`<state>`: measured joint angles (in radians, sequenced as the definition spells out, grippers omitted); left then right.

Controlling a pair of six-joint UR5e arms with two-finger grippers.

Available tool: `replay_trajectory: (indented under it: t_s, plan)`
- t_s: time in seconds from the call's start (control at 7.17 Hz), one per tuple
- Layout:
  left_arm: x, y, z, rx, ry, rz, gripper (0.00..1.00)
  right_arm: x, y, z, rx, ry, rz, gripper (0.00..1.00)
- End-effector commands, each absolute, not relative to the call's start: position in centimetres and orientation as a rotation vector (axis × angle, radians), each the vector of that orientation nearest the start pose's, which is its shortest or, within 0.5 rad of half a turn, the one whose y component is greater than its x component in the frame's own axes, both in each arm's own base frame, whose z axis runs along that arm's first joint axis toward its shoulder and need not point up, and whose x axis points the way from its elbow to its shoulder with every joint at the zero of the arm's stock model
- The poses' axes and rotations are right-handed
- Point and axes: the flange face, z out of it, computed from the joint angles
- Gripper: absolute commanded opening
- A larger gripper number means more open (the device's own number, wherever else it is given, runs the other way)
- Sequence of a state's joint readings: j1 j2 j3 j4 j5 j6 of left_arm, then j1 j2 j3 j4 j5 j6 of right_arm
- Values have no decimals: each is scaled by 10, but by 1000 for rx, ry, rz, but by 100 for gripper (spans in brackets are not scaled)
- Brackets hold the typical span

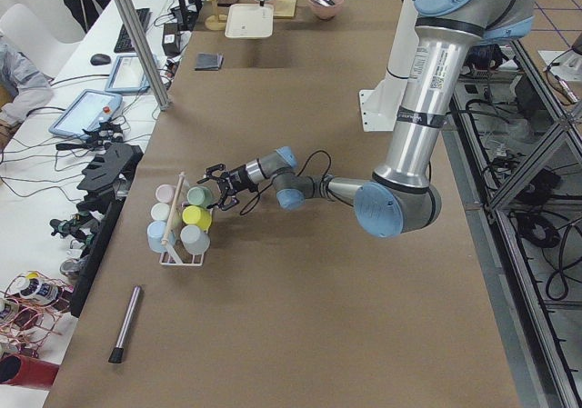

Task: Pick up and place green cup on tray

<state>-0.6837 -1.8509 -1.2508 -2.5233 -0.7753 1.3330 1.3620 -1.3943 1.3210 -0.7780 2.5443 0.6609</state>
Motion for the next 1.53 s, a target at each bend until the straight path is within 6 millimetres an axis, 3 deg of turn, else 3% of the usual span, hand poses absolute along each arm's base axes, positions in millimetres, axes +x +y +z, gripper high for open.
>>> replay_trajectory:
  t_s: [0.0,0.42,0.56,0.7,0.98,1.25,1.39]
  plan:
    - [355,-554,553,760,-1028,1597,94,-82,-577,544,221,-1141,80,0]
    - [354,-555,552,760,-1029,1596,85,-144,-561,482,192,-1159,162,0]
    - [353,-556,552,759,-1029,1594,85,-175,-553,462,198,-1156,178,0]
    - [352,-557,552,759,-1030,1591,85,-217,-546,442,215,-1144,201,0]
    - [352,-557,552,760,-1030,1590,84,-282,-545,399,201,-1170,251,0]
    - [351,-557,547,758,-1051,1612,82,-371,-524,366,199,-1164,286,0]
    - [350,-557,544,771,-1064,1616,82,-401,-517,345,190,-1134,265,0]
